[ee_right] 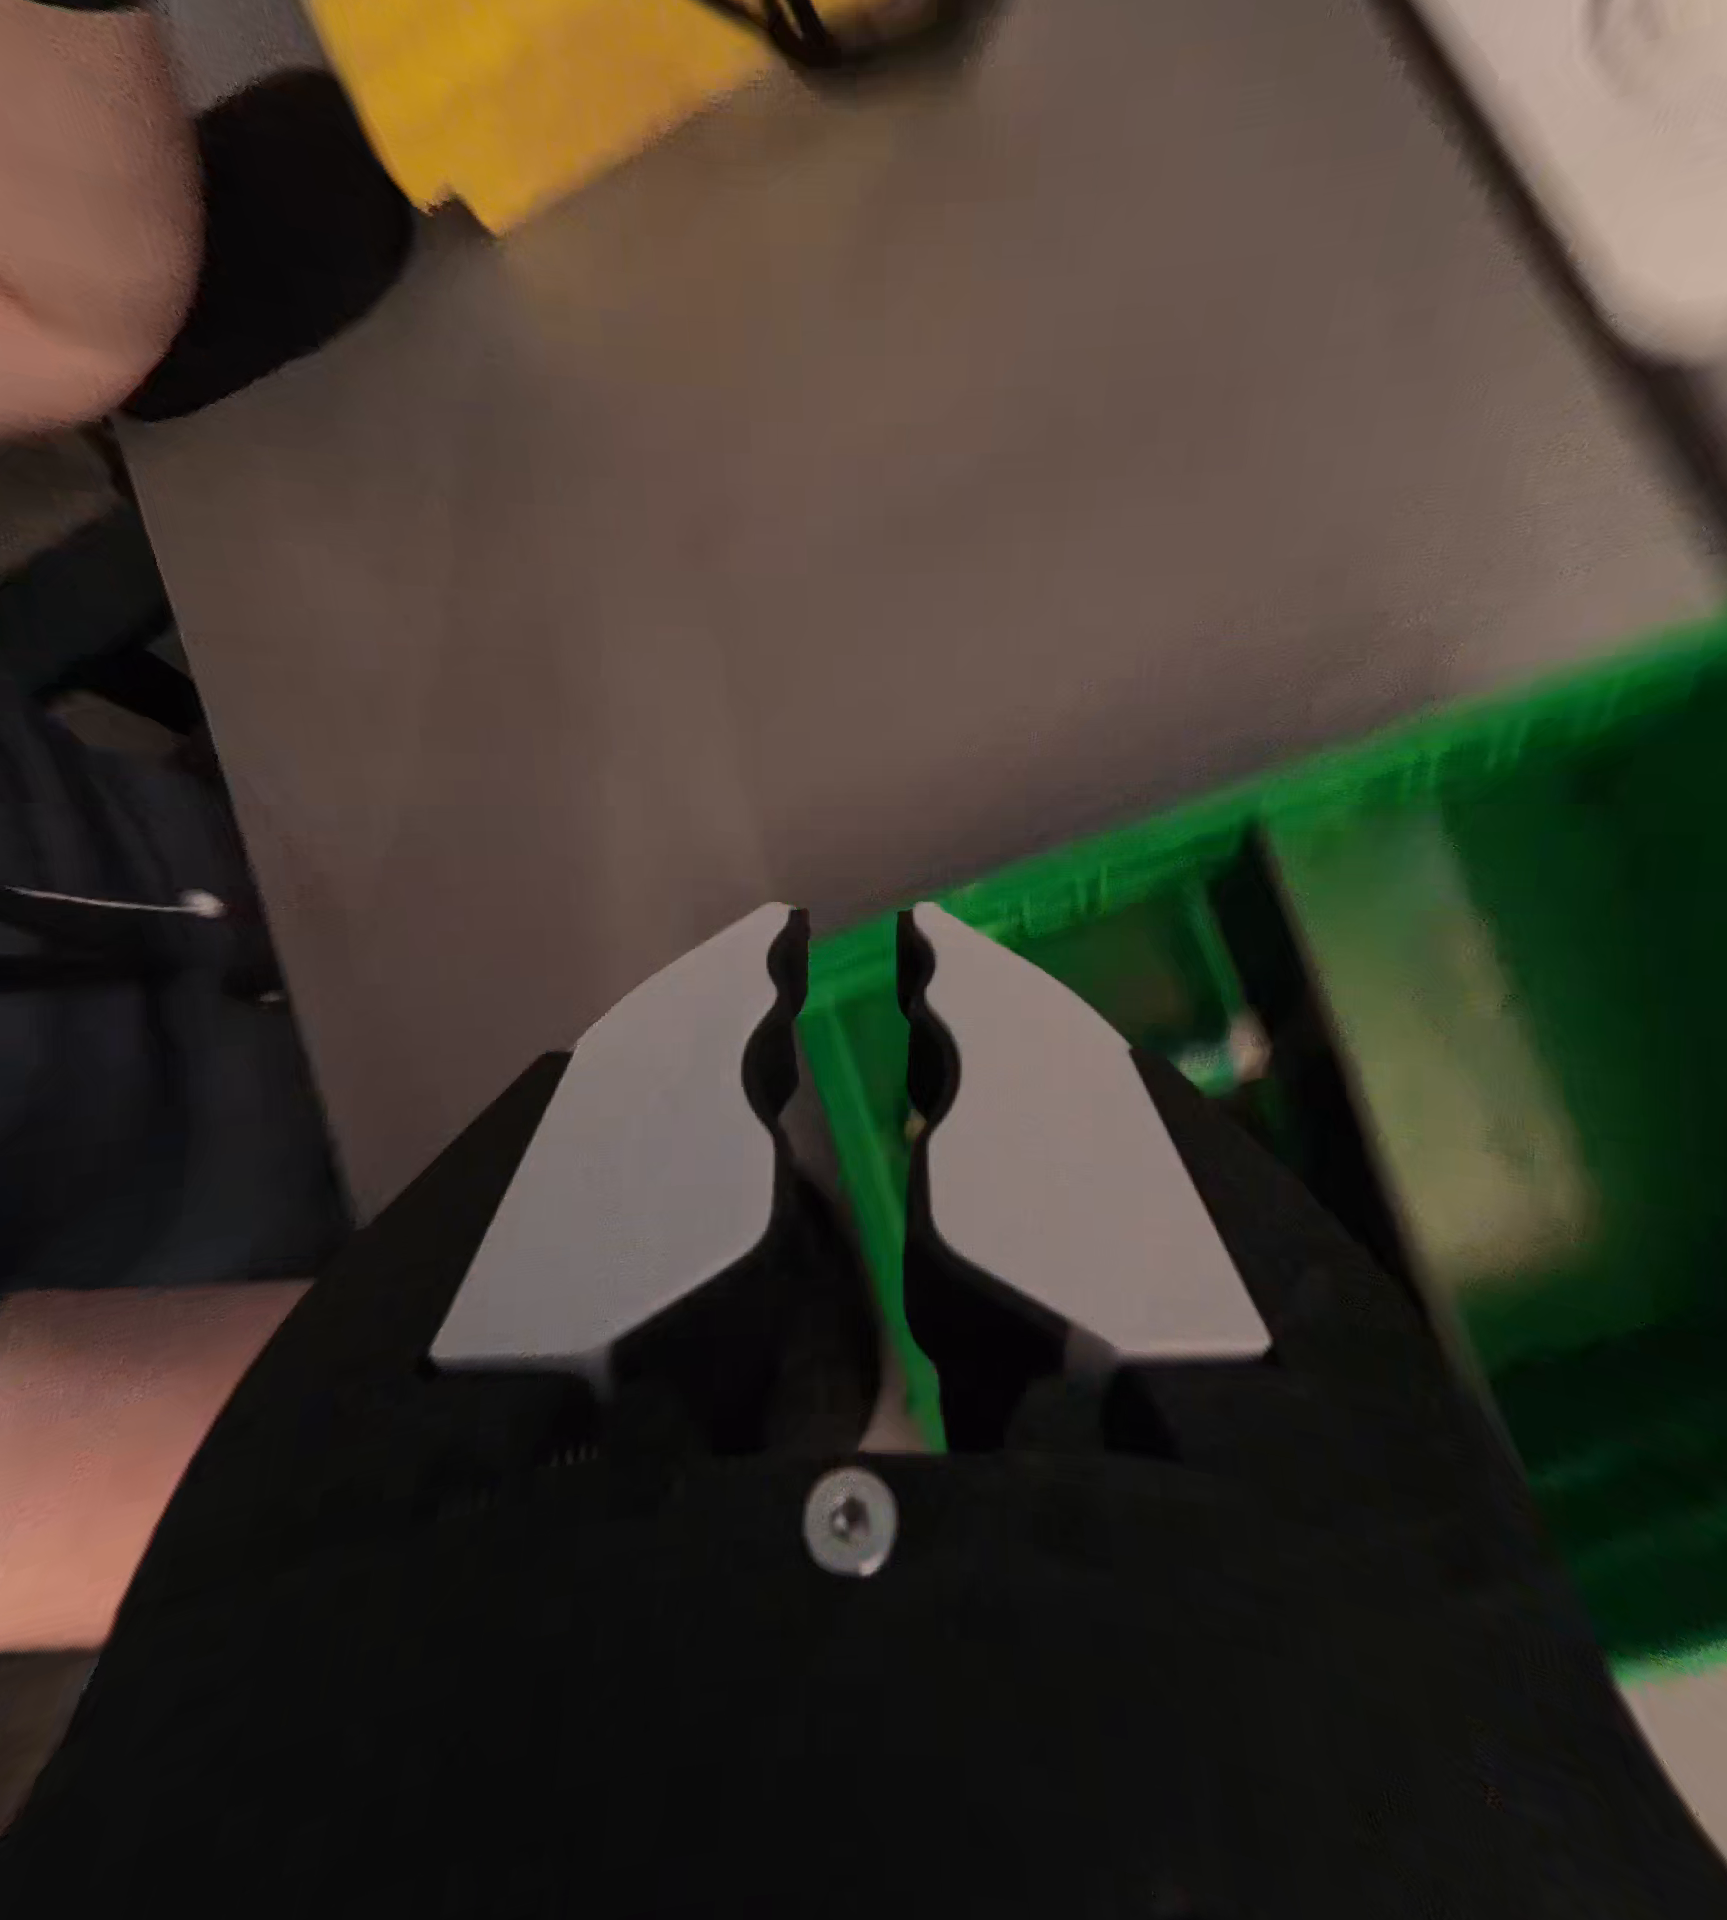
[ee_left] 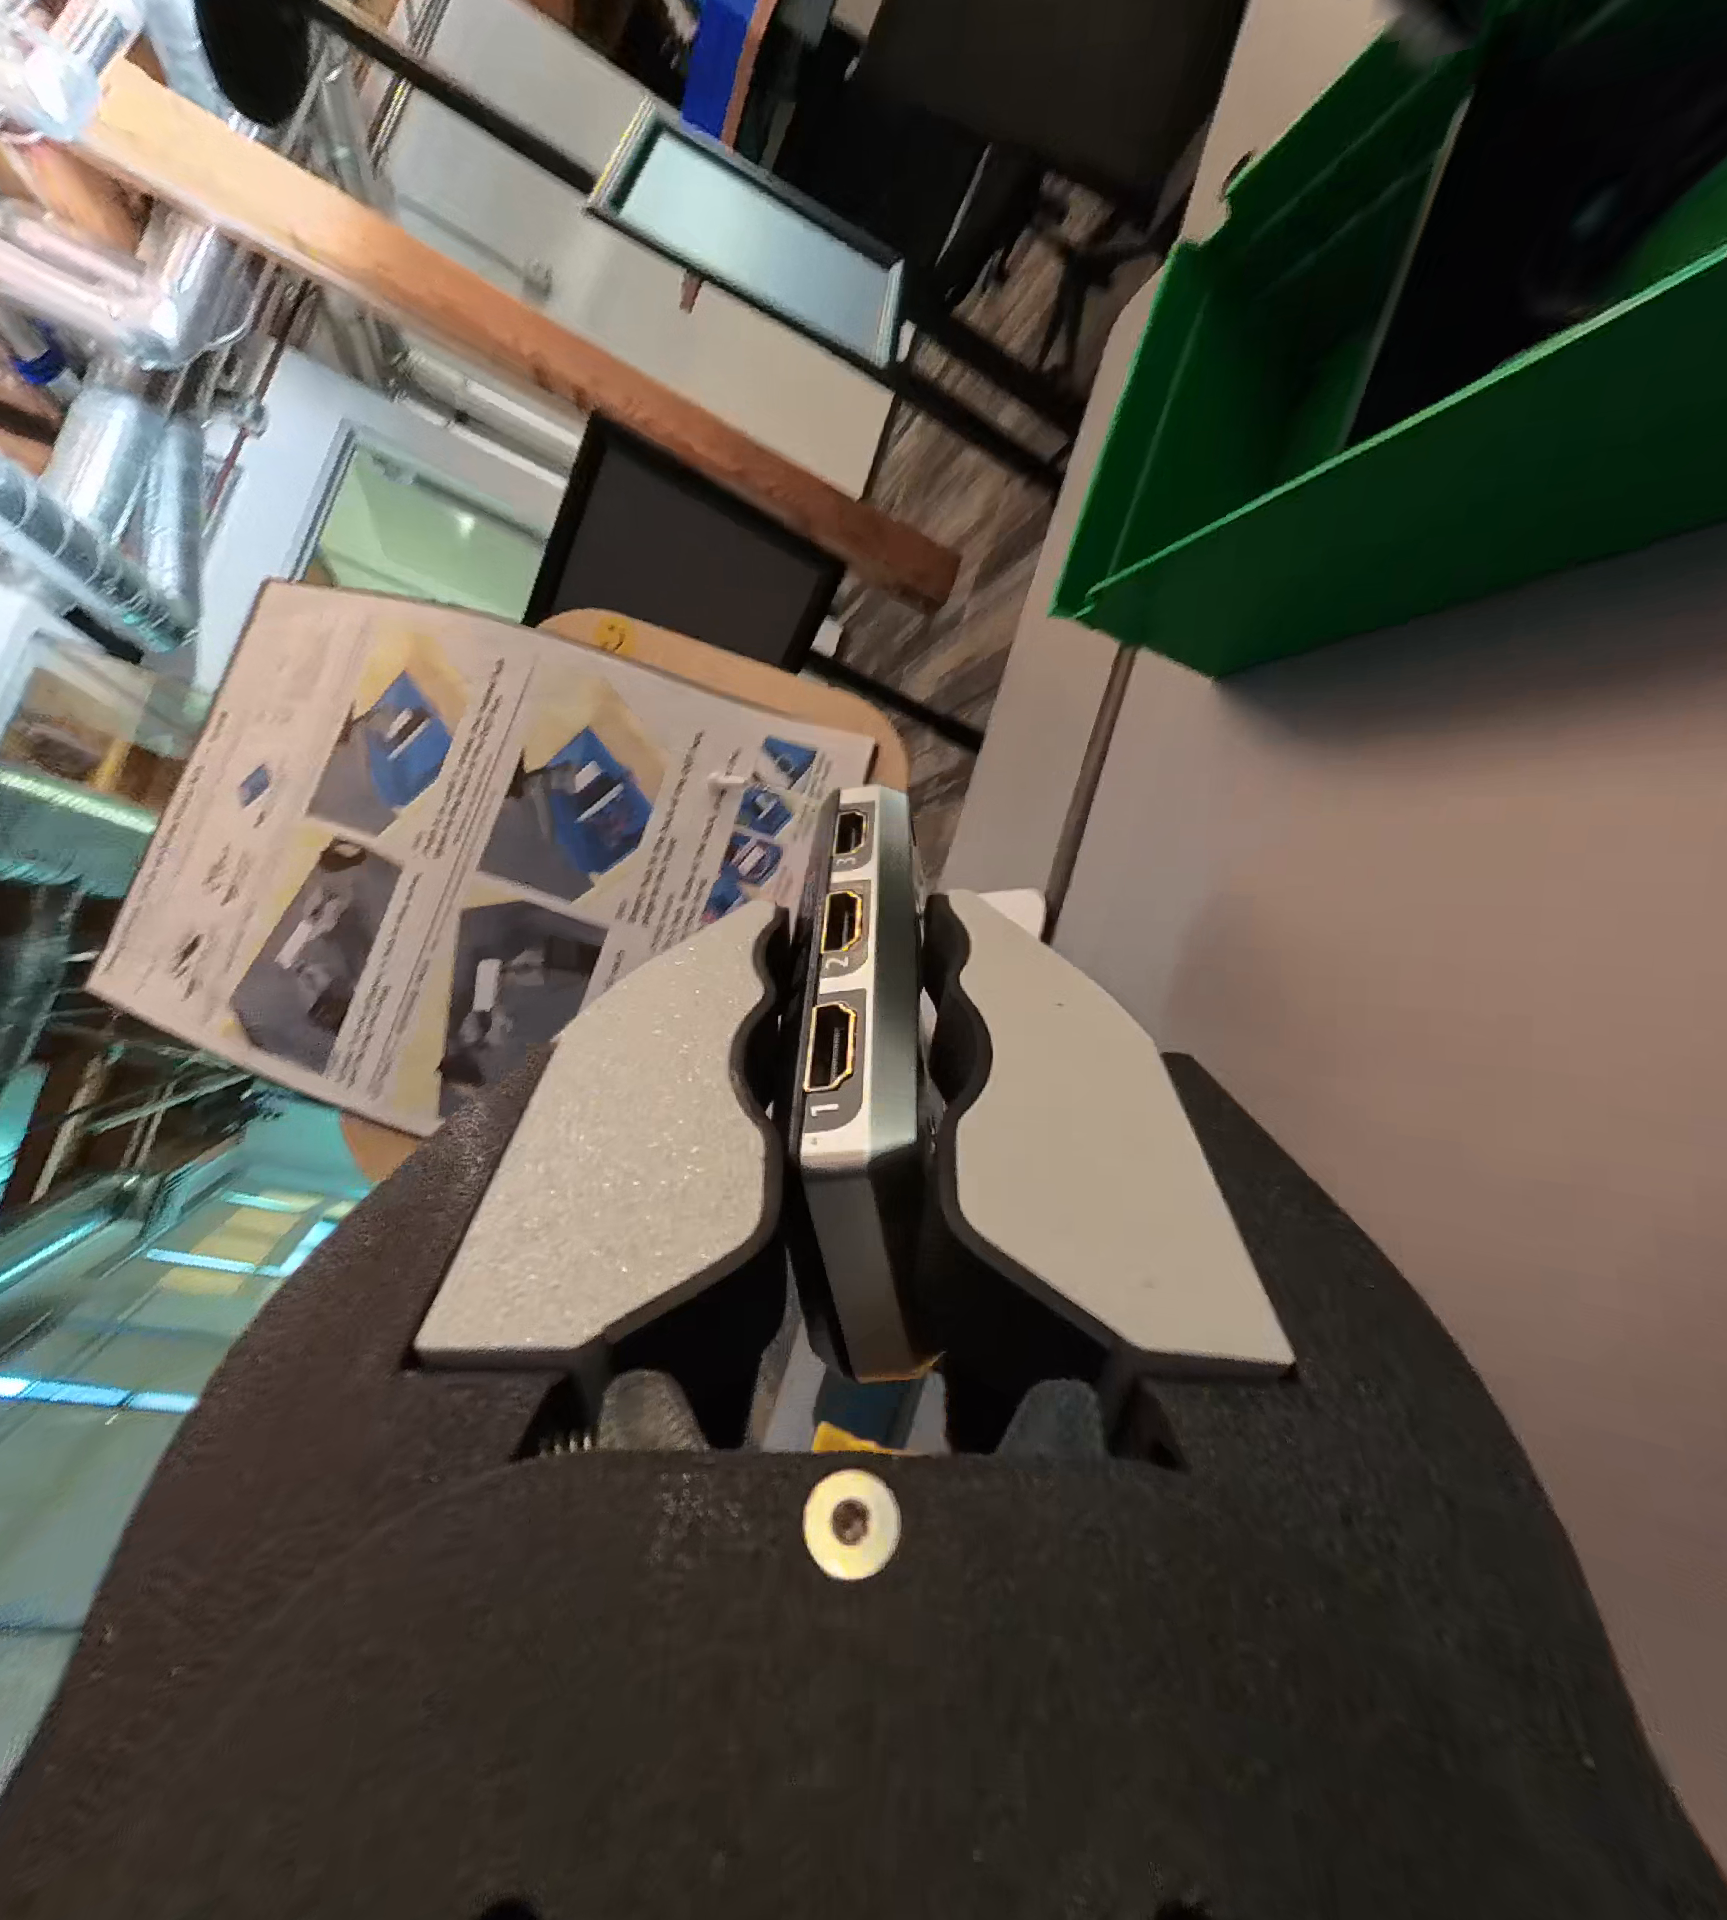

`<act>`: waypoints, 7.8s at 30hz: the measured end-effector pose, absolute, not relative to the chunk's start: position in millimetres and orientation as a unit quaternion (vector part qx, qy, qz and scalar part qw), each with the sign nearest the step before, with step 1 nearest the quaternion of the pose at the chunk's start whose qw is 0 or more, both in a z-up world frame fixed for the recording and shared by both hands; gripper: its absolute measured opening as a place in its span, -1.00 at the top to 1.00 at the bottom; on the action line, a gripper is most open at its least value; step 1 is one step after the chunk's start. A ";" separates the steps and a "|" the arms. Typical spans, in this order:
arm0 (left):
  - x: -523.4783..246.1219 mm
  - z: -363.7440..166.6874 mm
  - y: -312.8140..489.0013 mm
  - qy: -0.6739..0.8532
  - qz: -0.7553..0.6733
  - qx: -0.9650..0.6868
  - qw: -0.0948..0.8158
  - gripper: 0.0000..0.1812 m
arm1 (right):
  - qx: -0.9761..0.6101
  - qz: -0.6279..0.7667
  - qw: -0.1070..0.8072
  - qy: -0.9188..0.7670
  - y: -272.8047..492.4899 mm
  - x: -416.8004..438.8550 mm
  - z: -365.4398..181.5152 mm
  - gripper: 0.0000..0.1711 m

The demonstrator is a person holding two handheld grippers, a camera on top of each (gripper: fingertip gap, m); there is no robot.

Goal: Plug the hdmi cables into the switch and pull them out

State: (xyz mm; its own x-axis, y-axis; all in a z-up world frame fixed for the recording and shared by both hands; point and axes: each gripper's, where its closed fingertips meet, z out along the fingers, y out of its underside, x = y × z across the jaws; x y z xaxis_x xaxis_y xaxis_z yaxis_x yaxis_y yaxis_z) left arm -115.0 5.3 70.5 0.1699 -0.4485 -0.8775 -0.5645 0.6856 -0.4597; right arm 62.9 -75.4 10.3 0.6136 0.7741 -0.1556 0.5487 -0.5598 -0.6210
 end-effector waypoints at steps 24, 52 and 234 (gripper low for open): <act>-89.1 26.6 -13.3 0.714 0.065 -0.373 0.589 0.73 | -0.524 -0.112 0.545 -0.645 -9.8 -89.7 37.8 0.55; -94.9 37.5 -13.8 0.703 0.054 -0.368 0.606 0.74 | -0.555 -0.162 0.507 -0.639 -9.9 -78.5 39.0 0.75; -280.2 105.8 37.2 0.614 -0.020 -0.555 0.561 0.84 | -0.639 0.095 0.585 -0.490 15.9 -37.7 74.2 0.65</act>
